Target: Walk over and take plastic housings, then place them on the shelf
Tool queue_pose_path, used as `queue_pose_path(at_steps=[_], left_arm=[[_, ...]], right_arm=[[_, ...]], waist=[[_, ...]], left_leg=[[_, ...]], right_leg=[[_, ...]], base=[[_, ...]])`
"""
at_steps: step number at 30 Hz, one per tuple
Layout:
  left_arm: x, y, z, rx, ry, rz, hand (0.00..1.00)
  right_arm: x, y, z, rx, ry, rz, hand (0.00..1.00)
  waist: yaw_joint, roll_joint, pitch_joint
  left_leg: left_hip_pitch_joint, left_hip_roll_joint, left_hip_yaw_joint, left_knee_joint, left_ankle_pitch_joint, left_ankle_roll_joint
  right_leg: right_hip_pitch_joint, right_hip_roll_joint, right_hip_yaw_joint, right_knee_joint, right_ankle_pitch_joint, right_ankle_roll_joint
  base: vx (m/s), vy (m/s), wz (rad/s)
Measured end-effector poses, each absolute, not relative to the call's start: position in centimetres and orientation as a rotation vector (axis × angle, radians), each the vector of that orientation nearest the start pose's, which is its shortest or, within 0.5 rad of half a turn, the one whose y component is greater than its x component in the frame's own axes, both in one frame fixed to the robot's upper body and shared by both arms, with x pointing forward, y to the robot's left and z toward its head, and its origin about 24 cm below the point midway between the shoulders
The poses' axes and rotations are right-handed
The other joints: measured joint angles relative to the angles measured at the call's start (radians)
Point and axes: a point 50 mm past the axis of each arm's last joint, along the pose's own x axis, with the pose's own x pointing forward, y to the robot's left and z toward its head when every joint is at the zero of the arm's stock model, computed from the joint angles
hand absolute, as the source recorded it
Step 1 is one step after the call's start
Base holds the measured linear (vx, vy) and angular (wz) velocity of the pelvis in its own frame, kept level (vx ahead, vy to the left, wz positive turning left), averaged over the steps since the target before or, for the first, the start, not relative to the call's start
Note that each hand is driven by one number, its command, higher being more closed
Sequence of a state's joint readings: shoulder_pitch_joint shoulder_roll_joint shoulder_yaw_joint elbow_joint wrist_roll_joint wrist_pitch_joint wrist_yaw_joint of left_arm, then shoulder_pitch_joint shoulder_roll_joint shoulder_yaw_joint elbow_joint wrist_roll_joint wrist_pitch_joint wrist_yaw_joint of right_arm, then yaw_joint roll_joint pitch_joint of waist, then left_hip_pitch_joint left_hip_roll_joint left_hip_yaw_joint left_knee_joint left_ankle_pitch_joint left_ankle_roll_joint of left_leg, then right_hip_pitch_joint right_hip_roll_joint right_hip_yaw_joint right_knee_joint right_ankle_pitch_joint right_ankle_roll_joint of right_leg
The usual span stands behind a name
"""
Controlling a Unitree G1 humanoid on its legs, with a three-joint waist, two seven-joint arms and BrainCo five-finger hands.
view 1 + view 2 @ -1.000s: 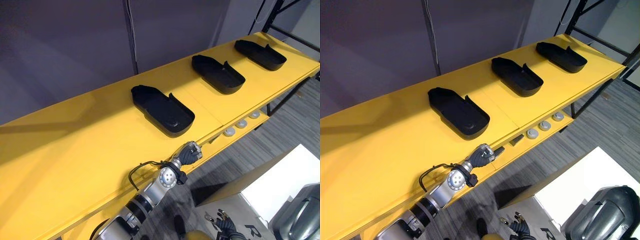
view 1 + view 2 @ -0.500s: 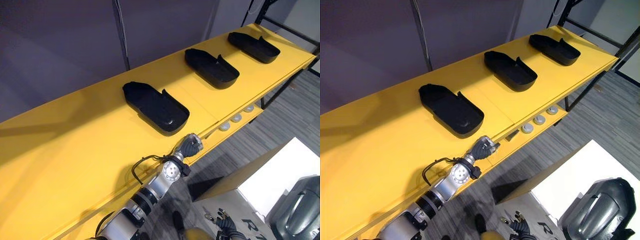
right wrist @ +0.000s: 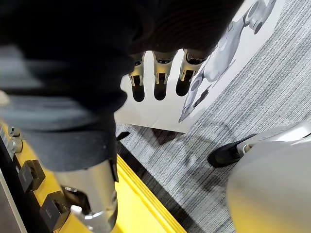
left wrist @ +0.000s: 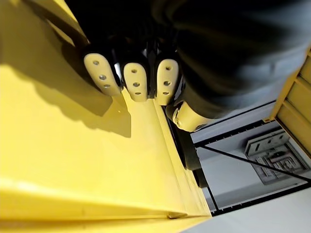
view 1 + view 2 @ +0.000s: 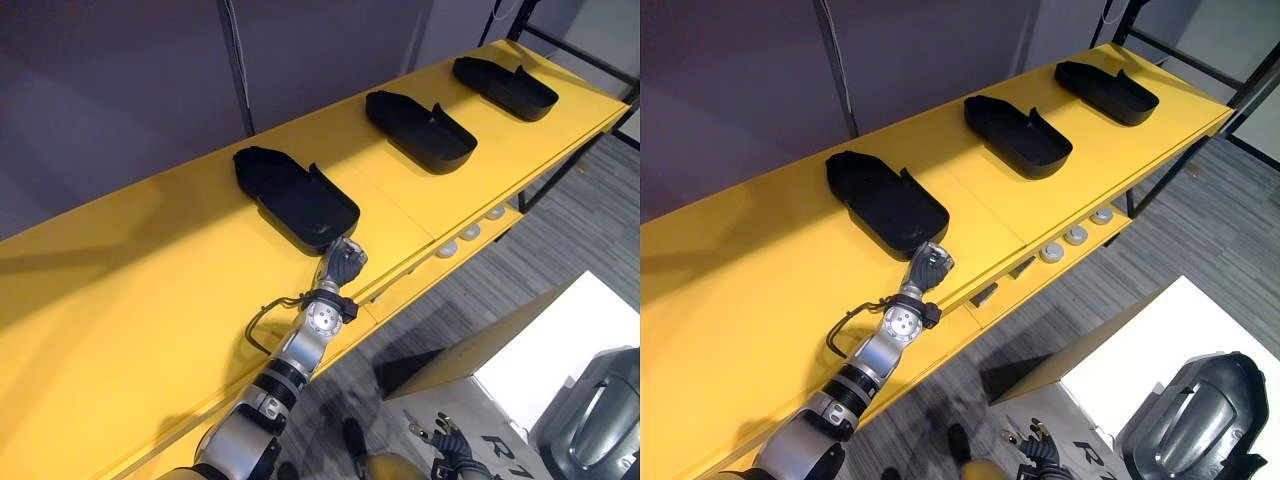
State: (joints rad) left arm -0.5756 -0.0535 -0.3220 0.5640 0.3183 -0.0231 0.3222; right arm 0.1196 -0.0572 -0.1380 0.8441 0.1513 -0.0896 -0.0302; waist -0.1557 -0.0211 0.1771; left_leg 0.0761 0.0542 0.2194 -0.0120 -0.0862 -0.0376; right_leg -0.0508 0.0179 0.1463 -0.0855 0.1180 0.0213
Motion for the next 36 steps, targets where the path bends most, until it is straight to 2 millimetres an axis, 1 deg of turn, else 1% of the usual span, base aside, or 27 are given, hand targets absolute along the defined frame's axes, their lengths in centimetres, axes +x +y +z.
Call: queue_pose_path(at_steps=[5, 13, 15, 16, 17, 18, 19, 21, 22, 23, 25, 26, 27, 28, 29, 30, 31, 32, 33, 34, 35, 36], left_arm=[[33.6, 4.0, 8.0, 0.442, -0.164, -0.119, 1.0], [33.5, 3.9, 8.1, 0.437, -0.169, -0.122, 1.0], [32.7, 3.7, 8.8, 0.389, -0.211, -0.131, 1.0], [31.9, 3.1, 9.6, 0.343, -0.253, -0.156, 1.0], [31.5, 2.8, 10.0, 0.322, -0.274, -0.171, 1.0], [30.7, 2.3, 11.1, 0.277, -0.326, -0.196, 1.0], [30.2, 2.0, 11.7, 0.25, -0.359, -0.217, 1.0], [28.2, 1.7, 13.6, 0.16, -0.461, -0.266, 1.0], [27.1, 2.0, 14.4, 0.108, -0.505, -0.281, 1.0], [26.7, 2.2, 14.7, 0.083, -0.525, -0.288, 1.0], [25.1, 3.7, 15.9, 0.004, -0.589, -0.272, 1.0], [24.4, 5.2, 16.5, -0.039, -0.623, -0.233, 1.0], [24.1, 6.1, 16.8, -0.059, -0.641, -0.204, 1.0], [23.5, 8.2, 17.3, -0.088, -0.674, -0.13, 1.0], [23.0, 10.1, 17.5, -0.096, -0.695, -0.056, 1.0], [22.2, 12.6, 17.6, -0.097, -0.712, 0.055, 1.0], [21.4, 14.9, 17.4, -0.078, -0.716, 0.173, 1.0], [20.9, 16.1, 17.2, -0.068, -0.715, 0.236, 1.0], [19.8, 18.4, 16.6, -0.061, -0.7, 0.357, 1.0], [19.2, 19.5, 16.2, -0.045, -0.684, 0.414, 1.0], [17.8, 21.8, 15.2, -0.013, -0.639, 0.542, 1.0], [17.3, 22.6, 14.8, -0.006, -0.619, 0.592, 1.0]], right_arm=[[12.4, -20.0, -14.0, 0.123, 0.859, -0.292, 0.0], [12.3, -20.1, -14.0, 0.121, 0.865, -0.293, 0.0], [12.3, -20.1, -14.0, 0.121, 0.865, -0.293, 0.0], [12.3, -20.1, -14.0, 0.12, 0.866, -0.293, 0.0], [12.3, -20.1, -14.0, 0.121, 0.866, -0.294, 0.0], [12.3, -20.1, -14.0, 0.121, 0.866, -0.293, 0.0], [12.2, -20.1, -14.1, 0.121, 0.867, -0.294, 0.0], [12.0, -20.1, -14.1, 0.12, 0.872, -0.296, 0.0], [11.8, -20.1, -14.2, 0.12, 0.877, -0.297, 0.0], [11.7, -20.1, -14.2, 0.12, 0.881, -0.298, 0.0], [11.1, -20.3, -14.3, 0.121, 0.892, -0.305, 0.0], [10.8, -20.3, -14.4, 0.12, 0.899, -0.307, 0.0], [10.7, -20.3, -14.4, 0.119, 0.902, -0.308, 0.0], [10.4, -20.4, -14.5, 0.119, 0.908, -0.31, 0.0], [10.3, -20.4, -14.5, 0.119, 0.911, -0.311, 0.0], [10.0, -20.4, -14.5, 0.119, 0.915, -0.313, 0.0], [9.6, -20.5, -14.6, 0.118, 0.921, -0.316, 0.0], [9.5, -20.5, -14.6, 0.119, 0.924, -0.318, 0.0], [9.3, -20.4, -14.7, 0.119, 0.927, -0.317, 0.0], [9.3, -20.4, -14.7, 0.121, 0.928, -0.316, 0.0], [9.1, -20.1, -14.7, 0.127, 0.932, -0.308, 0.0], [9.3, -19.9, -14.7, 0.128, 0.929, -0.303, 0.0]], waist=[[-0.001, 0.0, 0.0], [0.0, 0.001, 0.0], [0.0, 0.001, -0.001], [0.005, 0.002, -0.002], [0.008, 0.002, -0.002], [0.012, 0.002, -0.002], [0.014, 0.002, -0.003], [0.038, 0.004, -0.007], [0.046, 0.006, -0.017], [0.052, 0.007, -0.022], [0.064, 0.01, -0.033], [0.075, 0.011, -0.043], [0.08, 0.011, -0.047], [0.091, 0.012, -0.053], [0.095, 0.012, -0.059], [0.104, 0.014, -0.067], [0.119, 0.014, -0.077], [0.125, 0.014, -0.081], [0.137, 0.014, -0.093], [0.142, 0.014, -0.099], [0.159, 0.013, -0.104], [0.166, 0.012, -0.104]], left_leg=[[0.0, 0.0, -0.001, 0.0, 0.0, 0.0], [0.0, -0.002, -0.02, 0.001, 0.002, 0.002], [-0.001, -0.004, -0.029, 0.001, 0.004, 0.004], [-0.003, -0.005, -0.036, 0.004, 0.005, 0.005], [-0.007, -0.006, -0.041, 0.007, 0.005, 0.005], [-0.015, -0.008, -0.055, 0.013, 0.006, 0.007], [-0.018, -0.009, -0.059, 0.016, 0.006, 0.007], [-0.019, -0.009, -0.063, 0.021, 0.007, 0.008], [-0.02, -0.009, -0.066, 0.023, 0.007, 0.008], [-0.019, -0.009, -0.067, 0.024, 0.007, 0.008], [-0.018, -0.009, -0.09, 0.033, 0.006, 0.007], [-0.019, -0.008, -0.1, 0.037, 0.006, 0.007], [-0.019, -0.008, -0.108, 0.038, 0.006, 0.007], [-0.019, -0.008, -0.125, 0.044, 0.006, 0.006], [-0.019, -0.008, -0.142, 0.048, 0.006, 0.006], [-0.02, -0.009, -0.164, 0.052, 0.006, 0.006], [-0.02, -0.011, -0.188, 0.053, 0.006, 0.006], [-0.02, -0.013, -0.201, 0.053, 0.007, 0.005], [-0.022, -0.016, -0.222, 0.054, 0.006, 0.004], [-0.023, -0.018, -0.228, 0.055, 0.006, 0.003], [-0.023, -0.023, -0.252, 0.062, 0.006, 0.003], [-0.023, -0.025, -0.256, 0.063, 0.006, 0.003]], right_leg=[[0.0, 0.0, -0.003, 0.0, 0.0, 0.0], [0.008, -0.003, -0.022, 0.0, 0.0, 0.0], [0.011, -0.006, -0.031, 0.0, 0.0, 0.0], [0.014, -0.009, -0.036, 0.0, -0.001, 0.0], [0.014, -0.01, -0.039, 0.0, -0.001, 0.001], [0.014, -0.014, -0.049, 0.0, -0.002, 0.002], [0.014, -0.016, -0.052, 0.0, -0.002, 0.002], [0.017, -0.018, -0.055, 0.001, -0.002, 0.002], [0.019, -0.018, -0.06, 0.001, -0.003, 0.002], [0.02, -0.018, -0.063, 0.001, -0.003, 0.003], [0.033, -0.021, -0.081, 0.009, -0.013, 0.004], [0.035, -0.021, -0.092, 0.019, -0.021, 0.004], [0.036, -0.022, -0.103, 0.028, -0.027, 0.001], [0.039, -0.024, -0.122, 0.046, -0.04, 0.002], [0.042, -0.026, -0.136, 0.058, -0.051, 0.004], [0.044, -0.029, -0.163, 0.078, -0.066, 0.003], [0.048, -0.034, -0.188, 0.093, -0.08, 0.003], [0.049, -0.037, -0.195, 0.102, -0.088, 0.002], [0.051, -0.042, -0.22, 0.118, -0.102, 0.004], [0.052, -0.045, -0.23, 0.123, -0.108, 0.004], [0.055, -0.053, -0.249, 0.142, -0.124, 0.005], [0.055, -0.056, -0.258, 0.15, -0.13, 0.006]], base=[[0.0, 0.0, 0.0], [0.0, -0.004, 0.07], [0.0, -0.001, 0.14], [-0.01, 0.0, 0.15], [-0.02, -0.002, 0.24], [-0.02, -0.002, 0.23], [-0.02, -0.001, 0.19], [-0.01, 0.0, 0.09], [-0.01, -0.004, 0.07], [0.0, -0.009, 0.16], [-0.01, -0.009, 0.28], [-0.02, -0.004, 0.29], [-0.03, -0.014, 0.36], [-0.03, -0.017, 0.43], [-0.03, -0.024, 0.58], [-0.02, -0.023, 0.64], [-0.01, -0.021, 0.6], [0.0, -0.017, 0.61], [0.01, -0.009, 0.47], [0.03, -0.002, 0.57], [0.03, 0.005, 0.41], [0.03, 0.01, 0.46]])
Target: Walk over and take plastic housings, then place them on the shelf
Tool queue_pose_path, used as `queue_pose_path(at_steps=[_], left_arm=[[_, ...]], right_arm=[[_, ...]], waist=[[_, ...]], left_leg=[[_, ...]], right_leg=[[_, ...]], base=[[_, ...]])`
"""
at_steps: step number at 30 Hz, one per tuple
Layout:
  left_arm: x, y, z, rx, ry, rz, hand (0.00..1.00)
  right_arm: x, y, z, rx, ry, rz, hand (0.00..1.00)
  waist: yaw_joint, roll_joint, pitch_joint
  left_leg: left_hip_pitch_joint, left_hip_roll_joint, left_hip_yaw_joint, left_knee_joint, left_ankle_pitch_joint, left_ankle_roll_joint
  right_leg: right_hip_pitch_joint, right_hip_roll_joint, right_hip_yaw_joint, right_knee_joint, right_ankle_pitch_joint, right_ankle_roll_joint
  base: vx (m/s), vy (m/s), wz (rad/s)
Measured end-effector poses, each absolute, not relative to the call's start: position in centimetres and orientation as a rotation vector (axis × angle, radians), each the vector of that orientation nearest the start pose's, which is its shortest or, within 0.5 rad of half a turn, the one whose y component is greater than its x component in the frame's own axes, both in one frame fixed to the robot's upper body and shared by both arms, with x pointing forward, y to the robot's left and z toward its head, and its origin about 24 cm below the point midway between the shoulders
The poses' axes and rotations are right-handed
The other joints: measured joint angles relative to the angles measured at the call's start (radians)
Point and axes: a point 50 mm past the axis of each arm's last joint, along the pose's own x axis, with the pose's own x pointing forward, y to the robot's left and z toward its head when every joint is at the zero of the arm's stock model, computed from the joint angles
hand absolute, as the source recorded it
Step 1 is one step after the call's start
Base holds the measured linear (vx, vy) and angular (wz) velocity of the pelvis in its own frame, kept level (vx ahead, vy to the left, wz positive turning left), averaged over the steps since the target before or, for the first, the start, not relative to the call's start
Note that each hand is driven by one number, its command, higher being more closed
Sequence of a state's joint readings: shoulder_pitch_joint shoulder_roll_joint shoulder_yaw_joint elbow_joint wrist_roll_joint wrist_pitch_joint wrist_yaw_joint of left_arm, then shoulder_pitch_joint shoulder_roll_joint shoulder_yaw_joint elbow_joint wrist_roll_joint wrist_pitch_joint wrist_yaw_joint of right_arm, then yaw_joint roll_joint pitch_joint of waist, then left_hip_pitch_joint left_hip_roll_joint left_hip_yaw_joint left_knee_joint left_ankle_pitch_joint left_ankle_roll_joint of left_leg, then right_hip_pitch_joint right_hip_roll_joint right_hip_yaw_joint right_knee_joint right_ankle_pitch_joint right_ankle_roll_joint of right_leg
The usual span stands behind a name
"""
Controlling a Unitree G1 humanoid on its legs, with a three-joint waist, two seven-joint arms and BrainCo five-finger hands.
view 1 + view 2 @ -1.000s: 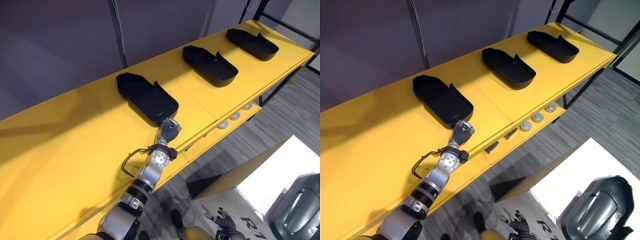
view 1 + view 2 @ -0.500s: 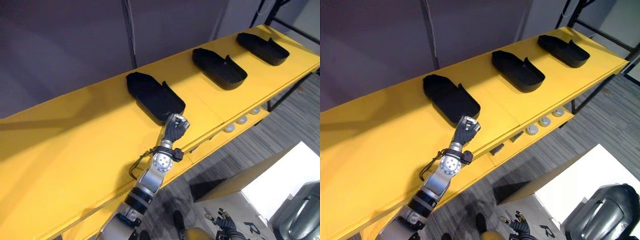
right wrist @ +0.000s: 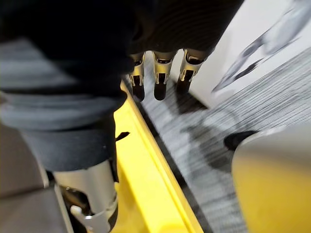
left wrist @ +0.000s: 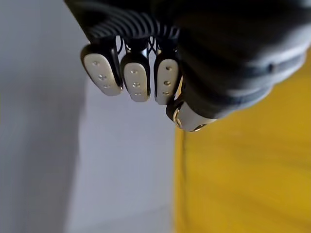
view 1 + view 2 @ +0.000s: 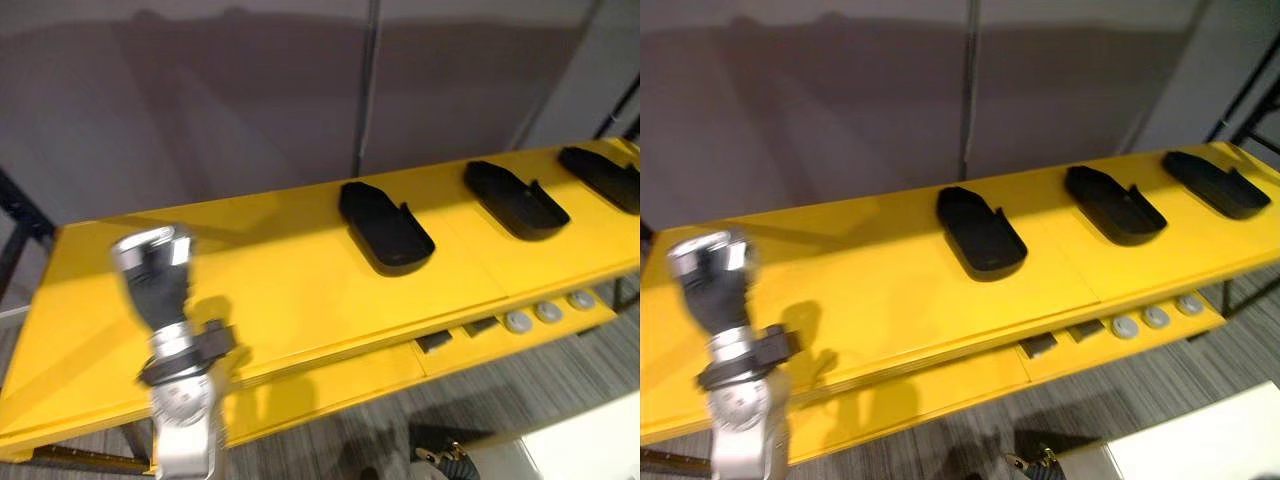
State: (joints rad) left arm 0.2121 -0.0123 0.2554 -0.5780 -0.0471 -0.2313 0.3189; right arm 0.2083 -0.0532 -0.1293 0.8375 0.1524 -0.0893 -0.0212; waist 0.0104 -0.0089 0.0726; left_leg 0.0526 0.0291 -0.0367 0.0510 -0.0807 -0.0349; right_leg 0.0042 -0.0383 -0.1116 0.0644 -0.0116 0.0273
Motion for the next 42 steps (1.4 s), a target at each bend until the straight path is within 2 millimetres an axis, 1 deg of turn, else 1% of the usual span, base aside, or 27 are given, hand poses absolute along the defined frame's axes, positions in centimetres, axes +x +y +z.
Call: queue_pose_path(at_steps=[1, 2, 3, 5, 6, 7, 8, 9, 10, 11, 12, 13, 14, 15, 16, 17, 18, 20, 22, 26, 28, 30, 32, 35, 39, 42], left_arm=[[16.1, 23.9, 13.9, 0.0, -0.576, 0.687, 1.0], [14.9, 25.0, 13.0, 0.009, -0.526, 0.768, 1.0], [14.4, 25.4, 12.4, 0.019, -0.494, 0.804, 1.0], [12.8, 26.9, 9.2, 0.028, -0.326, 0.902, 1.0], [12.5, 27.1, 8.2, 0.012, -0.275, 0.916, 1.0], [12.2, 27.4, 6.5, -0.003, -0.194, 0.938, 1.0], [11.7, 27.6, 4.0, -0.022, -0.066, 0.942, 1.0], [11.3, 27.4, 1.2, -0.057, 0.071, 0.936, 1.0], [10.9, 27.3, -0.2, -0.072, 0.141, 0.932, 1.0], [10.1, 26.9, -3.1, -0.095, 0.292, 0.911, 1.0], [9.2, 26.3, -5.6, -0.119, 0.43, 0.888, 1.0], [8.7, 25.9, -6.7, -0.127, 0.49, 0.873, 1.0], [7.7, 25.0, -8.7, -0.144, 0.606, 0.841, 1.0], [7.3, 24.6, -9.5, -0.155, 0.657, 0.824, 1.0], [6.6, 23.7, -11.0, -0.161, 0.748, 0.782, 1.0], [6.1, 22.9, -11.9, -0.173, 0.809, 0.751, 1.0], [5.9, 22.6, -12.3, -0.179, 0.829, 0.735, 0.0], [5.9, 21.9, -13.0, -0.153, 0.879, 0.682, 0.0], [6.5, 21.4, -13.4, -0.144, 0.893, 0.634, 0.0], [8.8, 19.8, -13.5, -0.089, 0.882, 0.487, 0.0], [9.4, 19.3, -13.5, -0.071, 0.879, 0.445, 0.0], [10.2, 18.7, -13.6, -0.048, 0.877, 0.396, 0.0], [10.2, 18.6, -13.7, -0.038, 0.886, 0.387, 0.0], [10.3, 18.0, -13.9, -0.027, 0.898, 0.354, 0.0], [10.1, 17.9, -14.2, 0.004, 0.917, 0.326, 0.0], [10.4, 17.8, -14.3, 0.032, 0.922, 0.292, 0.0]], right_arm=[[9.5, -19.6, -14.7, 0.126, 0.926, -0.285, 0.0], [9.7, -19.2, -14.7, 0.135, 0.921, -0.278, 0.0], [9.8, -19.0, -14.7, 0.137, 0.919, -0.274, 0.0], [10.1, -18.6, -14.5, 0.127, 0.908, -0.251, 0.0], [10.2, -18.6, -14.4, 0.123, 0.902, -0.248, 0.0], [10.4, -18.6, -14.3, 0.12, 0.893, -0.244, 0.0], [10.8, -18.5, -14.1, 0.117, 0.878, -0.235, 0.0], [11.0, -18.3, -14.0, 0.11, 0.868, -0.218, 0.0], [11.2, -18.2, -13.9, 0.108, 0.862, -0.21, 0.0], [11.5, -17.9, -13.8, 0.108, 0.851, -0.198, 0.0], [11.5, -17.8, -13.8, 0.111, 0.852, -0.198, 0.0], [11.4, -17.8, -13.8, 0.113, 0.854, -0.198, 0.0], [11.4, -17.7, -13.8, 0.114, 0.858, -0.198, 0.0], [11.4, -17.7, -13.8, 0.115, 0.858, -0.199, 0.0], [11.4, -17.7, -13.8, 0.116, 0.857, -0.2, 0.0], [11.4, -17.7, -13.8, 0.118, 0.855, -0.201, 0.0], [11.4, -17.7, -13.8, 0.118, 0.855, -0.202, 0.0], [11.4, -17.8, -13.8, 0.115, 0.854, -0.211, 0.0], [11.4, -17.8, -13.8, 0.117, 0.856, -0.216, 0.0], [11.3, -18.2, -13.8, 0.119, 0.854, -0.243, 0.0], [11.3, -18.2, -13.8, 0.12, 0.854, -0.244, 0.0], [11.2, -18.8, -13.8, 0.136, 0.851, -0.288, 0.0], [11.4, -19.1, -13.7, 0.14, 0.845, -0.31, 0.0], [11.0, -19.6, -13.8, 0.137, 0.856, -0.343, 0.0], [11.2, -19.6, -13.8, 0.137, 0.85, -0.344, 0.0], [11.2, -19.5, -13.9, 0.135, 0.86, -0.341, 0.0]], waist=[[0.008, -0.001, -0.005], [0.01, -0.002, -0.01], [0.01, -0.003, -0.01], [0.027, -0.002, -0.02], [0.031, -0.003, -0.023], [0.032, -0.004, -0.024], [0.033, -0.004, -0.026], [0.032, -0.004, -0.026], [0.031, -0.004, -0.027], [0.029, -0.004, -0.03], [0.027, -0.004, -0.031], [0.026, -0.005, -0.033], [0.024, -0.005, -0.033], [0.024, -0.005, -0.033], [0.023, -0.004, -0.032], [0.018, -0.003, -0.032], [0.017, -0.002, -0.031], [0.011, 0.002, -0.031], [0.007, 0.003, -0.031], [0.006, 0.007, -0.032], [0.003, 0.01, -0.03], [0.006, 0.017, -0.028], [0.004, 0.02, -0.03], [0.003, 0.027, -0.029], [0.002, 0.027, -0.03], [0.002, 0.026, -0.03]], left_leg=[[-0.007, -0.004, -0.015, 0.006, 0.0, 0.0], [-0.015, -0.009, -0.032, 0.01, -0.001, -0.001], [-0.017, -0.012, -0.042, 0.013, -0.001, -0.001], [-0.017, -0.016, -0.05, 0.022, -0.004, -0.003], [-0.018, -0.017, -0.051, 0.023, -0.005, -0.003], [-0.018, -0.018, -0.054, 0.024, -0.005, -0.003], [-0.018, -0.018, -0.053, 0.025, -0.008, -0.004], [-0.017, -0.016, -0.05, 0.027, -0.014, -0.001], [-0.015, -0.016, -0.048, 0.027, -0.016, 0.001], [-0.012, -0.015, -0.042, 0.027, -0.022, 0.012], [-0.011, -0.014, -0.039, 0.032, -0.019, 0.007], [-0.011, -0.014, -0.035, 0.033, -0.02, 0.007], [-0.009, -0.013, -0.027, 0.035, -0.021, 0.008], [-0.008, -0.013, -0.024, 0.035, -0.024, 0.005], [-0.008, -0.012, -0.017, 0.036, -0.026, 0.004], [-0.008, -0.01, -0.009, 0.039, -0.03, 0.003], [-0.008, -0.006, 0.005, 0.041, -0.032, 0.002], [-0.008, 0.012, 0.067, 0.045, -0.035, -0.002], [-0.007, 0.013, 0.073, 0.045, -0.037, -0.004], [-0.008, 0.02, 0.096, 0.042, -0.04, -0.008], [-0.005, 0.024, 0.105, 0.042, -0.042, -0.01], [0.005, 0.031, 0.122, 0.034, -0.043, -0.012], [0.007, 0.035, 0.13, 0.033, -0.045, -0.016], [0.008, 0.039, 0.137, 0.026, -0.045, -0.019], [0.024, 0.042, 0.149, 0.019, -0.046, -0.023], [0.025, 0.041, 0.154, 0.019, -0.046, -0.023]], right_leg=[[0.0, -0.006, -0.015, 0.006, -0.007, 0.002], [-0.001, -0.012, -0.036, 0.014, -0.015, 0.002], [0.0, -0.016, -0.041, 0.022, -0.022, 0.003], [0.002, -0.023, -0.054, 0.035, -0.033, 0.006], [0.002, -0.024, -0.057, 0.035, -0.034, 0.007], [0.005, -0.025, -0.062, 0.035, -0.034, 0.007], [0.008, -0.025, -0.065, 0.035, -0.035, 0.007], [0.013, -0.025, -0.067, 0.035, -0.036, 0.007], [0.014, -0.025, -0.066, 0.035, -0.036, 0.007], [0.015, -0.025, -0.065, 0.036, -0.038, 0.007], [0.018, -0.026, -0.065, 0.036, -0.038, 0.008], [0.019, -0.026, -0.064, 0.036, -0.038, 0.008], [0.02, -0.027, -0.061, 0.036, -0.039, 0.008], [0.02, -0.027, -0.059, 0.036, -0.039, 0.008], [0.02, -0.028, -0.057, 0.036, -0.039, 0.009], [0.021, -0.028, -0.056, 0.036, -0.04, 0.01], [0.021, -0.028, -0.053, 0.036, -0.04, 0.01], [0.017, -0.028, -0.042, 0.044, -0.047, 0.012], [0.01, -0.028, -0.036, 0.056, -0.054, 0.011], [-0.007, -0.019, -0.015, 0.063, -0.058, 0.008], [-0.009, -0.014, -0.007, 0.064, -0.059, 0.006], [-0.011, -0.005, 0.013, 0.064, -0.061, 0.005], [-0.015, -0.001, 0.02, 0.064, -0.061, 0.004], [-0.023, 0.004, 0.026, 0.063, -0.062, 0.003], [-0.023, 0.012, 0.044, 0.063, -0.063, 0.002], [-0.027, 0.013, 0.053, 0.064, -0.062, 0.002]], base=[[0.02, 0.012, 0.43], [0.02, 0.011, 0.44], [0.02, 0.013, 0.39], [0.03, 0.015, 0.19], [0.03, 0.013, 0.09], [0.01, 0.009, 0.08], [0.0, 0.008, 0.08], [-0.01, 0.006, 0.03], [0.0, 0.0, 0.0], [0.0, 0.005, -0.03], [0.0, 0.006, -0.04], [0.02, 0.013, -0.06], [0.01, 0.014, -0.07], [0.01, 0.018, -0.08], [0.01, 0.013, -0.05], [0.0, 0.011, -0.05], [0.0, 0.006, -0.04], [0.0, 0.0, -0.09], [0.01, 0.003, -0.1], [0.02, -0.002, -0.15], [0.03, -0.012, -0.17], [0.04, -0.016, -0.23], [0.02, -0.009, -0.18], [0.03, -0.011, -0.1], [0.01, -0.003, -0.13], [-0.02, 0.008, -0.07]])
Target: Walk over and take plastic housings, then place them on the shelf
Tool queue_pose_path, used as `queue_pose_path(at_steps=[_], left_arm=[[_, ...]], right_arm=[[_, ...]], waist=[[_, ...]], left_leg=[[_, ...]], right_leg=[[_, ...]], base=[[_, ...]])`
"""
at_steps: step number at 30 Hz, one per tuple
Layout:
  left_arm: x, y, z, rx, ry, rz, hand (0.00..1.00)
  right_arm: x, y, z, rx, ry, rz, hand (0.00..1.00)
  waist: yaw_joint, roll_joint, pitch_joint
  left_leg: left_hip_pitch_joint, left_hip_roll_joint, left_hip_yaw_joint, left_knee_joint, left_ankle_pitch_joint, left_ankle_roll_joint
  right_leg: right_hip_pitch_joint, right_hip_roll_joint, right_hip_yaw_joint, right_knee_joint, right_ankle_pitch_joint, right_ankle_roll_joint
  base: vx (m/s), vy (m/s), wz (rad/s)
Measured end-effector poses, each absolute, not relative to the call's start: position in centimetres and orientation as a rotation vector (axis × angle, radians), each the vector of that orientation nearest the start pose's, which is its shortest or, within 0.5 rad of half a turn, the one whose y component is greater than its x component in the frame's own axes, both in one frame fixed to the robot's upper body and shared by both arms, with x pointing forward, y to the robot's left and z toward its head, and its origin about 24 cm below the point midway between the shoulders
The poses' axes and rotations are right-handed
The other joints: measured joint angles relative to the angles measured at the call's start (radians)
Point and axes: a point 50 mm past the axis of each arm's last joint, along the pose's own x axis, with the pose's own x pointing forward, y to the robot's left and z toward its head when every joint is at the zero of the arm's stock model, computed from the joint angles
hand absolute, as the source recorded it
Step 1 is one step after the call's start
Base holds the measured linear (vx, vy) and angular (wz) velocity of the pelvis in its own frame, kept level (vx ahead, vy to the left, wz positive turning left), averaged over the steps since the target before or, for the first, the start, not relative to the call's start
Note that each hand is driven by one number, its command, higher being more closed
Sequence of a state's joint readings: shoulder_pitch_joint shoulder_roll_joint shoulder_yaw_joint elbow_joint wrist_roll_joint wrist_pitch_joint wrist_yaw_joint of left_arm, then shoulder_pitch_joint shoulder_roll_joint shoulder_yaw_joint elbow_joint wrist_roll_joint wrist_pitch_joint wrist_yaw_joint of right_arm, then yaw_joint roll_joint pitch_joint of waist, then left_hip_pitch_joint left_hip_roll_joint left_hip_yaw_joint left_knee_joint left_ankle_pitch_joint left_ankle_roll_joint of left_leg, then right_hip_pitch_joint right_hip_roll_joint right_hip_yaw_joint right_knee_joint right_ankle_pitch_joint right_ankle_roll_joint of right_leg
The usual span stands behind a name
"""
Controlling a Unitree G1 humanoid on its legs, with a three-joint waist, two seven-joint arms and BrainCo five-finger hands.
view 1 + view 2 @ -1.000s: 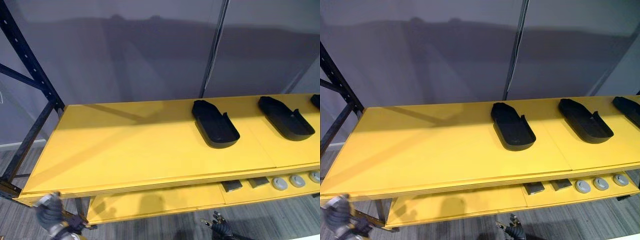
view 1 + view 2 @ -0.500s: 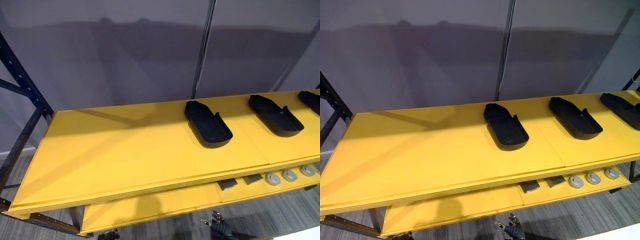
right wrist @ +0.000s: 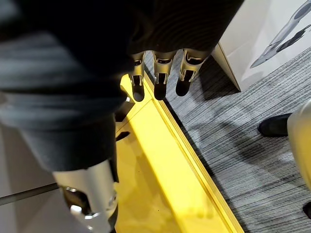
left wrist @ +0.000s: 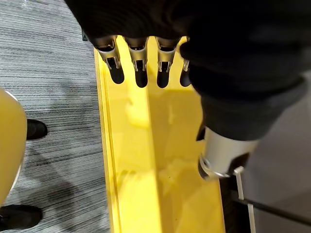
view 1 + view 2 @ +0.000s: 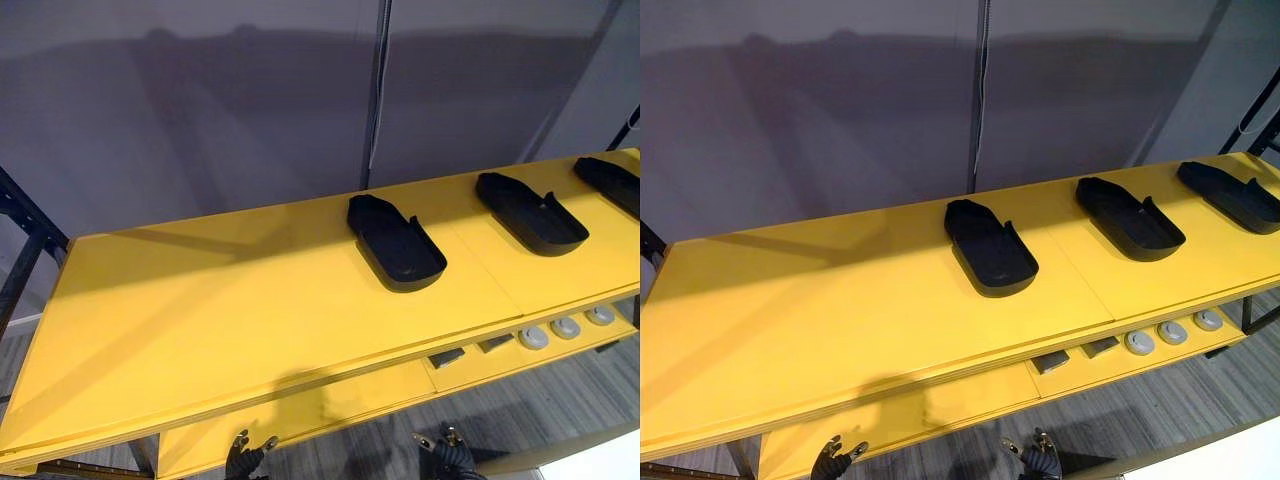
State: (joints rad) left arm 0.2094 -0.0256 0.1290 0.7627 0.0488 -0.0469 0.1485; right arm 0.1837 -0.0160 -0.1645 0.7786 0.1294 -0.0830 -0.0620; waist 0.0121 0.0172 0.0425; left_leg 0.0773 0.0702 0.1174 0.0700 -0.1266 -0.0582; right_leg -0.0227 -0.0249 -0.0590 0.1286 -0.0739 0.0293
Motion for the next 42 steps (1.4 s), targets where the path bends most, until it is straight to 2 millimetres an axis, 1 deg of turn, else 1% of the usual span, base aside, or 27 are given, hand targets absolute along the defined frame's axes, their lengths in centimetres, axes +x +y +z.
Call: queue_pose_path(at_steps=[4, 7, 12, 15, 16, 17, 18, 20, 21, 22, 23, 24, 25, 26, 28, 30, 31, 32, 33, 34, 35, 36, 37, 38, 39, 40, 42], left_arm=[[10.1, 18.0, -14.5, 0.053, 0.938, 0.287, 0.0], [10.1, 18.2, -14.5, 0.056, 0.941, 0.288, 0.0], [11.7, 18.4, -14.0, 0.05, 0.897, 0.3, 0.0], [13.5, 18.4, -13.4, 0.057, 0.851, 0.288, 0.0], [14.1, 18.2, -13.2, 0.062, 0.832, 0.278, 0.0], [15.0, 18.2, -12.9, 0.08, 0.808, 0.261, 0.0], [15.4, 18.2, -12.7, 0.097, 0.799, 0.251, 0.0], [15.5, 18.3, -12.6, 0.102, 0.794, 0.251, 0.0], [15.3, 18.3, -12.7, 0.102, 0.798, 0.253, 0.0], [15.3, 18.4, -12.7, 0.104, 0.8, 0.254, 0.0], [15.4, 18.6, -12.6, 0.11, 0.8, 0.256, 0.0], [15.4, 18.7, -12.7, 0.111, 0.802, 0.256, 0.0], [15.3, 17.9, -12.9, 0.097, 0.816, 0.24, 0.0], [15.2, 17.7, -12.9, 0.091, 0.816, 0.237, 0.0], [15.2, 17.7, -12.9, 0.095, 0.816, 0.231, 0.0], [15.3, 17.2, -12.9, 0.1, 0.813, 0.209, 0.0], [15.3, 17.0, -12.9, 0.102, 0.811, 0.199, 0.0], [15.3, 16.7, -13.0, 0.094, 0.815, 0.194, 0.0], [15.0, 16.8, -13.1, 0.095, 0.824, 0.196, 0.0], [14.3, 17.5, -13.3, 0.115, 0.843, 0.206, 0.0], [14.0, 18.0, -13.6, 0.129, 0.868, 0.208, 0.0], [14.0, 18.0, -13.6, 0.131, 0.87, 0.207, 0.0], [14.2, 18.2, -13.6, 0.137, 0.867, 0.206, 0.0], [14.2, 18.4, -13.5, 0.143, 0.864, 0.208, 0.0], [14.2, 18.3, -13.5, 0.141, 0.865, 0.207, 0.0], [14.2, 18.2, -13.5, 0.138, 0.866, 0.202, 0.0], [14.2, 17.5, -13.6, 0.12, 0.867, 0.196, 0.0]], right_arm=[[11.6, -19.5, -14.0, 0.128, 0.863, -0.329, 0.0], [11.9, -19.8, -13.9, 0.117, 0.856, -0.329, 0.0], [13.5, -19.8, -13.2, 0.096, 0.808, -0.312, 0.0], [14.8, -19.8, -12.2, 0.093, 0.743, -0.31, 0.0], [14.9, -19.8, -12.1, 0.091, 0.737, -0.316, 0.0], [14.9, -19.8, -12.1, 0.085, 0.738, -0.315, 0.0], [14.5, -19.8, -12.3, 0.074, 0.752, -0.314, 0.0], [13.8, -19.8, -12.6, 0.074, 0.773, -0.318, 0.0], [13.0, -19.8, -13.1, 0.073, 0.806, -0.322, 0.0], [12.7, -19.8, -13.3, 0.074, 0.824, -0.322, 0.0], [12.7, -19.6, -13.7, 0.072, 0.851, -0.315, 0.0], [13.0, -19.9, -13.8, 0.062, 0.854, -0.311, 0.0], [13.4, -20.8, -13.7, 0.021, 0.86, -0.309, 0.0], [13.7, -21.4, -13.7, 0.004, 0.869, -0.315, 0.0], [14.3, -21.7, -13.5, -0.01, 0.856, -0.324, 0.0], [14.6, -22.4, -13.2, -0.025, 0.844, -0.336, 0.0], [14.9, -22.5, -13.1, -0.023, 0.836, -0.344, 0.0], [15.3, -22.5, -12.9, -0.015, 0.826, -0.352, 0.0], [15.4, -22.3, -12.9, -0.01, 0.824, -0.347, 0.0], [15.7, -21.4, -13.0, 0.0, 0.823, -0.324, 0.0], [16.0, -20.9, -12.9, -0.012, 0.815, -0.299, 0.0], [16.0, -20.8, -13.0, -0.015, 0.816, -0.296, 0.0], [15.7, -20.6, -13.2, -0.009, 0.829, -0.295, 0.0], [15.5, -20.5, -13.3, -0.005, 0.834, -0.296, 0.0], [15.3, -20.6, -13.3, -0.008, 0.839, -0.299, 0.0], [15.3, -20.8, -13.4, -0.014, 0.843, -0.302, 0.0], [14.9, -21.2, -13.6, -0.025, 0.862, -0.315, 0.0]], waist=[[-0.002, -0.002, 0.002], [0.0, -0.005, 0.007], [0.002, -0.015, 0.07], [0.001, -0.034, 0.11], [0.0, -0.039, 0.112], [0.0, -0.042, 0.114], [-0.002, -0.038, 0.117], [-0.006, -0.042, 0.115], [-0.009, -0.054, 0.101], [-0.008, -0.063, 0.092], [-0.004, -0.084, 0.073], [0.0, -0.078, 0.067], [-0.008, -0.041, 0.051], [0.004, -0.022, 0.037], [-0.003, -0.032, 0.033], [-0.022, -0.029, 0.029], [-0.022, -0.028, 0.031], [-0.021, -0.023, 0.037], [-0.017, -0.029, 0.036], [-0.007, -0.048, 0.042], [-0.008, -0.039, 0.047], [-0.009, -0.032, 0.051], [-0.006, -0.031, 0.057], [-0.004, -0.028, 0.066], [0.0, -0.023, 0.078], [0.0, -0.02, 0.089], [0.005, -0.016, 0.106]], left_leg=[[0.0, 0.0, 0.038, 0.004, -0.002, -0.001], [-0.002, 0.0, 0.069, 0.026, -0.013, 0.009], [-0.04, 0.017, 0.192, 0.139, -0.074, 0.033], [-0.098, 0.029, 0.288, 0.2, -0.095, 0.056], [-0.127, 0.036, 0.311, 0.216, -0.096, 0.065], [-0.151, 0.048, 0.339, 0.225, -0.091, 0.073], [-0.153, 0.065, 0.357, 0.231, -0.086, 0.075], [-0.141, 0.073, 0.377, 0.229, -0.08, 0.069], [-0.14, 0.073, 0.398, 0.232, -0.077, 0.065], [-0.139, 0.071, 0.411, 0.235, -0.075, 0.061], [-0.146, 0.066, 0.443, 0.244, -0.071, 0.052], [-0.152, 0.063, 0.451, 0.235, -0.067, 0.046], [-0.166, 0.072, 0.429, 0.182, -0.042, 0.049], [-0.144, 0.07, 0.434, 0.121, -0.001, 0.051], [-0.124, 0.076, 0.453, 0.09, 0.029, 0.041], [-0.121, 0.09, 0.482, 0.095, 0.034, 0.038], [-0.112, 0.108, 0.515, 0.088, 0.039, 0.028], [-0.085, 0.111, 0.556, 0.078, 0.039, 0.024], [-0.067, 0.109, 0.583, 0.074, 0.036, 0.018], [-0.022, 0.1, 0.629, 0.079, 0.027, 0.0], [-0.003, 0.111, 0.63, 0.092, 0.026, -0.001], [-0.004, 0.127, 0.624, 0.112, 0.025, -0.001], [-0.027, 0.171, 0.62, 0.193, 0.02, 0.001], [-0.057, 0.219, 0.592, 0.295, 0.001, 0.015], [-0.072, 0.229, 0.528, 0.339, -0.03, 0.01], [-0.085, 0.223, 0.472, 0.359, -0.045, 0.0], [-0.143, 0.151, 0.205, 0.365, -0.088, -0.048]], right_leg=[[-0.019, 0.009, 0.048, 0.003, 0.01, -0.001], [-0.031, 0.015, 0.088, 0.004, 0.023, 0.0], [-0.09, 0.039, 0.22, 0.016, 0.075, 0.02], [-0.144, 0.044, 0.298, -0.011, 0.131, 0.04], [-0.17, 0.034, 0.277, -0.013, 0.126, 0.042], [-0.229, 0.013, 0.185, 0.084, 0.119, 0.036], [-0.258, -0.014, 0.077, 0.257, 0.032, 0.008], [-0.236, -0.049, 0.007, 0.387, -0.058, 0.014], [-0.2, -0.094, -0.053, 0.436, -0.121, 0.022], [-0.184, -0.12, -0.085, 0.435, -0.144, 0.028], [-0.172, -0.139, -0.129, 0.356, -0.17, 0.043], [-0.169, -0.125, -0.141, 0.301, -0.165, 0.025], [-0.146, -0.061, -0.115, 0.177, -0.083, 0.009], [-0.124, -0.021, -0.069, 0.067, -0.008, -0.001], [-0.113, 0.008, -0.011, -0.009, 0.048, -0.013], [-0.12, 0.019, -0.008, -0.047, 0.081, -0.017], [-0.132, 0.001, -0.098, -0.035, 0.062, -0.038], [-0.166, -0.095, -0.368, 0.12, -0.03, -0.087], [-0.175, -0.152, -0.474, 0.193, -0.039, -0.075], [-0.177, -0.2, -0.554, 0.25, -0.044, -0.062], [-0.161, -0.167, -0.518, 0.23, -0.05, -0.072], [-0.156, -0.149, -0.501, 0.213, -0.045, -0.076], [-0.147, -0.115, -0.465, 0.169, -0.036, -0.074], [-0.136, -0.075, -0.422, 0.121, -0.018, -0.087], [-0.128, -0.047, -0.382, 0.099, -0.017, -0.093], [-0.122, -0.03, -0.358, 0.089, -0.017, -0.093], [-0.109, 0.015, -0.287, 0.05, -0.017, -0.093]], base=[[-0.03, 0.015, -0.3], [-0.05, 0.038, -0.42], [-0.16, 0.085, -0.79], [-0.2, 0.078, -0.88], [-0.26, 0.066, -0.7], [-0.19, 0.033, -0.7], [-0.14, 0.012, -0.57], [-0.03, -0.049, -0.37], [0.02, -0.099, -0.39], [0.05, -0.148, -0.64], [0.05, -0.135, -0.77], [0.01, -0.155, -1.06], [-0.01, -0.08, -1.29], [-0.02, -0.05, -1.29], [-0.05, -0.055, -1.13], [-0.11, -0.087, -0.7], [-0.15, -0.056, -0.67], [-0.14, -0.041, -0.84], [-0.04, 0.0, -1.1], [-0.02, -0.039, -1.22], [-0.02, -0.082, -1.13], [-0.04, -0.18, -0.92], [-0.06, -0.259, -0.88], [-0.07, -0.273, -1.04], [-0.09, -0.245, -0.93], [-0.1, -0.164, -0.97], [-0.1, -0.12, -1.08]])
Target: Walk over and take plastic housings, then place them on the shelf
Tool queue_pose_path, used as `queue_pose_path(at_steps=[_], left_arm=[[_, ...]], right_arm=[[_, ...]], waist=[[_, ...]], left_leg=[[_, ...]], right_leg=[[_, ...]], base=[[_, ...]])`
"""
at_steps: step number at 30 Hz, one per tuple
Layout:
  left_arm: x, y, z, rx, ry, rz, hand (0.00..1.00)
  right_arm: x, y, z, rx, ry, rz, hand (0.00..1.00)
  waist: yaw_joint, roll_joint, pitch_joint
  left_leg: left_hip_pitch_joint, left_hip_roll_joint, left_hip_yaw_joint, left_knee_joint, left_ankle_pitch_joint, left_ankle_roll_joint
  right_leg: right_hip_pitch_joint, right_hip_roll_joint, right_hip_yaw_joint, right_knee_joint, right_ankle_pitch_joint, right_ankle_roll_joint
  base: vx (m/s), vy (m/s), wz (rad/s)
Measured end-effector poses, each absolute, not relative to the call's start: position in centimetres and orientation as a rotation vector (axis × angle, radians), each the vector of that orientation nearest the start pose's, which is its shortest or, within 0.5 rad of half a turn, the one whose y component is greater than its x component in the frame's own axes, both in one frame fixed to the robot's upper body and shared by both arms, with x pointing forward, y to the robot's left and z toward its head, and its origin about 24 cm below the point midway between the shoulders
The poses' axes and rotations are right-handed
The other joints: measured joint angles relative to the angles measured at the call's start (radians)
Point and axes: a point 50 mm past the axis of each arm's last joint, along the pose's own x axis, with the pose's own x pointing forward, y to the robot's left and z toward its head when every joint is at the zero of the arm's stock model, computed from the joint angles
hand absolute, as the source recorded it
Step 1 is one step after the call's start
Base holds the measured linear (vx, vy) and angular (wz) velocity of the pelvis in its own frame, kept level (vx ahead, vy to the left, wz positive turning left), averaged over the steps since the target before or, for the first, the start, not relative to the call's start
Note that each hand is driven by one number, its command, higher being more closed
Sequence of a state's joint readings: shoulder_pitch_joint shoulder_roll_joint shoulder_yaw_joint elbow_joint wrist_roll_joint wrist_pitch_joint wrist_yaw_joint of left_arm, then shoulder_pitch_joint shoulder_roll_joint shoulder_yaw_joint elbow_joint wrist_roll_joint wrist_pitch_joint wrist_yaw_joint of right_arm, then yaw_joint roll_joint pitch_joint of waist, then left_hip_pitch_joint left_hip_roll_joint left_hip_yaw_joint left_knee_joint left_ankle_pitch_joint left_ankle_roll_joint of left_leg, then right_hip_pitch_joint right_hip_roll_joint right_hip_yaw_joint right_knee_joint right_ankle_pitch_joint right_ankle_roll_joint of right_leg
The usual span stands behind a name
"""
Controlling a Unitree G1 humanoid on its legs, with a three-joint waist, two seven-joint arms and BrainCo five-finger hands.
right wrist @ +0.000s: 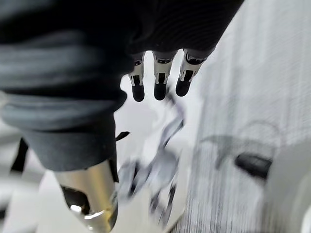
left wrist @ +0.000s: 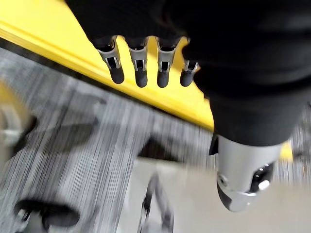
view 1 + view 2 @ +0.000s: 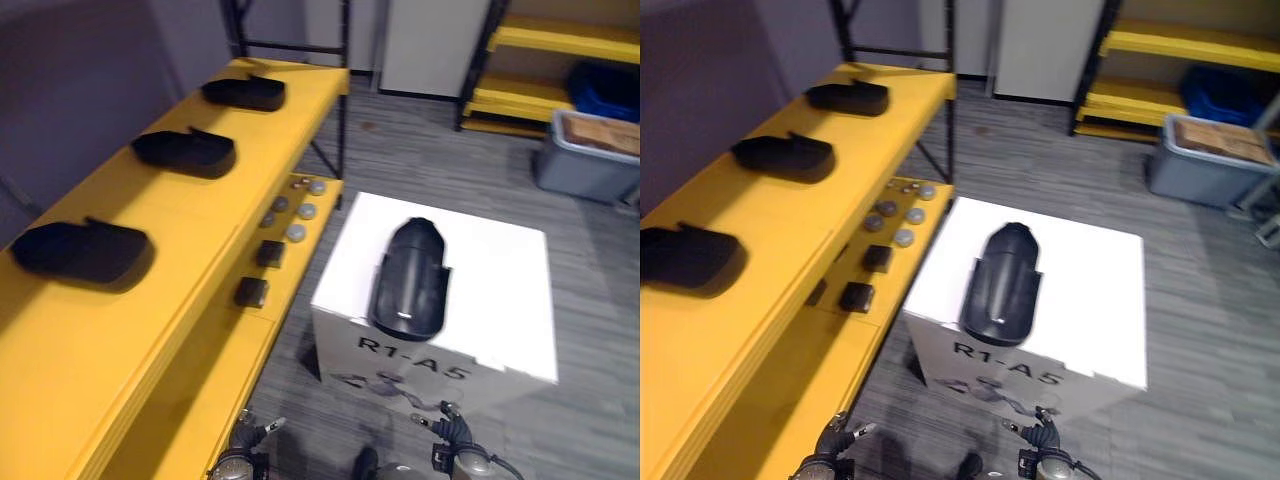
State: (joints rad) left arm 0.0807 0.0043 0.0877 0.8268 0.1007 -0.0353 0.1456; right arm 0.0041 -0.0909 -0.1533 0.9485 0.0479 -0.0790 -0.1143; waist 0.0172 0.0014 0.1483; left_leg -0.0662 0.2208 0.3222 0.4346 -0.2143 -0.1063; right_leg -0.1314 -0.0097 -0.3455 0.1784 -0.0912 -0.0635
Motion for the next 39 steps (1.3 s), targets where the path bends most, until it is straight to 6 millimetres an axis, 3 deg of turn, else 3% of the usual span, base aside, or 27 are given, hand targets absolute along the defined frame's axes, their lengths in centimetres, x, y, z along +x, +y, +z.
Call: queue_pose_path(at_steps=[1, 3, 4, 5, 7, 11, 15, 18, 21, 24, 26, 29, 33, 37, 39], left_arm=[[14.2, 17.5, -13.6, 0.117, 0.866, 0.199, 0.0], [14.4, 17.6, -13.5, 0.11, 0.86, 0.212, 0.0], [14.3, 17.6, -13.5, 0.101, 0.862, 0.218, 0.0], [14.3, 17.7, -13.6, 0.092, 0.862, 0.227, 0.0], [14.0, 17.9, -13.7, 0.091, 0.874, 0.235, 0.0], [14.8, 17.9, -13.5, 0.095, 0.856, 0.232, 0.0], [13.7, 18.5, -13.8, 0.1, 0.886, 0.255, 0.0], [13.0, 19.4, -13.8, 0.099, 0.889, 0.294, 0.0], [12.2, 20.1, -13.7, 0.114, 0.892, 0.305, 0.0], [11.3, 20.3, -14.0, 0.111, 0.914, 0.3, 0.0], [11.0, 20.4, -14.0, 0.107, 0.921, 0.303, 0.0], [10.6, 20.3, -14.2, 0.095, 0.932, 0.297, 0.0], [10.2, 20.3, -14.3, 0.104, 0.942, 0.266, 0.0], [10.5, 19.7, -14.3, 0.095, 0.929, 0.231, 0.0], [10.5, 19.6, -14.3, 0.092, 0.926, 0.23, 0.0]], right_arm=[[14.8, -21.3, -13.6, -0.029, 0.868, -0.32, 0.0], [14.7, -21.6, -13.6, -0.038, 0.871, -0.33, 0.0], [14.6, -21.6, -13.7, -0.038, 0.873, -0.332, 0.0], [14.3, -21.7, -13.7, -0.04, 0.88, -0.336, 0.0], [13.6, -21.6, -14.0, -0.032, 0.893, -0.343, 0.0], [11.2, -21.9, -14.3, -0.002, 0.916, -0.412, 0.0], [12.4, -24.6, -12.3, 0.035, 0.785, -0.546, 0.0], [14.5, -29.1, -8.0, -0.014, 0.562, -0.676, 0.0], [15.9, -33.5, -2.2, -0.123, 0.317, -0.776, 0.0], [17.4, -34.5, 2.6, -0.203, 0.123, -0.772, 0.0], [18.1, -34.1, 4.4, -0.22, 0.039, -0.744, 0.0], [20.4, -31.6, 7.4, -0.247, -0.108, -0.591, 0.0], [24.1, -25.3, 11.1, -0.225, -0.326, -0.271, 0.0], [26.1, -20.1, 11.9, -0.195, -0.389, -0.036, 0.0], [26.6, -18.2, 11.6, -0.168, -0.382, 0.033, 0.0]], waist=[[0.002, 0.001, 0.009], [0.013, 0.007, 0.017], [0.017, 0.011, 0.017], [0.027, 0.02, 0.018], [0.026, 0.039, 0.01], [0.008, 0.032, -0.003], [-0.003, 0.025, -0.019], [-0.003, 0.027, -0.038], [-0.012, 0.009, -0.048], [-0.03, -0.004, -0.066], [-0.03, -0.014, -0.067], [-0.035, -0.022, -0.068], [-0.033, -0.024, -0.069], [0.009, -0.023, -0.069], [0.013, -0.022, -0.068]], left_leg=[[-0.028, -0.05, -0.139, -0.019, -0.009, -0.014], [-0.059, -0.108, -0.315, -0.059, -0.014, -0.024], [-0.06, -0.114, -0.345, -0.07, -0.013, -0.024], [-0.054, -0.114, -0.358, -0.102, 0.004, -0.003], [-0.042, -0.097, -0.337, -0.119, 0.049, 0.029], [0.022, -0.125, -0.318, -0.256, 0.077, 0.047], [0.087, -0.135, -0.301, -0.332, 0.093, 0.053], [0.112, -0.138, -0.281, -0.348, 0.093, 0.054], [0.154, -0.155, -0.262, -0.338, 0.094, 0.054], [0.161, -0.171, -0.261, -0.322, 0.094, 0.055], [0.169, -0.177, -0.253, -0.322, 0.094, 0.055], [0.19, -0.186, -0.253, -0.322, 0.094, 0.055], [0.188, -0.187, -0.271, -0.329, 0.094, 0.055], [0.188, -0.177, -0.307, -0.359, 0.092, 0.058], [0.174, -0.172, -0.329, -0.374, 0.092, 0.072]], right_leg=[[0.009, 0.023, 0.034, -0.026, 0.001, 0.001], [0.028, 0.052, 0.069, -0.062, 0.009, 0.014], [0.034, 0.059, 0.074, -0.072, 0.021, 0.02], [0.05, 0.075, 0.087, -0.092, 0.061, 0.012], [0.075, 0.103, 0.113, -0.125, 0.075, 0.018], [0.083, 0.082, 0.146, -0.153, 0.078, 0.023], [0.097, 0.071, 0.158, -0.132, 0.093, 0.021], [0.1, 0.071, 0.177, -0.127, 0.089, 0.006], [0.138, 0.056, 0.218, -0.127, 0.078, 0.012], [0.153, 0.041, 0.243, -0.127, 0.075, 0.016], [0.154, 0.035, 0.257, -0.127, 0.069, 0.025], [0.175, 0.027, 0.267, -0.128, 0.067, 0.028], [0.174, 0.026, 0.261, -0.135, 0.07, 0.033], [0.172, 0.039, 0.238, -0.156, 0.093, 0.03], [0.173, 0.045, 0.218, -0.185, 0.114, 0.027]], base=[[-0.06, -0.075, -0.96], [-0.02, -0.061, -1.08], [-0.01, -0.042, -1.28], [0.0, -0.009, -0.94], [0.04, 0.04, -0.8], [0.12, 0.039, -0.11], [0.21, 0.064, -0.04], [0.24, 0.095, -0.18], [0.15, 0.117, -0.23], [0.1, 0.12, -0.17], [0.03, 0.092, -0.2], [-0.04, 0.093, -0.1], [-0.11, 0.033, 0.05], [-0.15, 0.006, 0.22], [-0.12, 0.008, 0.25]])
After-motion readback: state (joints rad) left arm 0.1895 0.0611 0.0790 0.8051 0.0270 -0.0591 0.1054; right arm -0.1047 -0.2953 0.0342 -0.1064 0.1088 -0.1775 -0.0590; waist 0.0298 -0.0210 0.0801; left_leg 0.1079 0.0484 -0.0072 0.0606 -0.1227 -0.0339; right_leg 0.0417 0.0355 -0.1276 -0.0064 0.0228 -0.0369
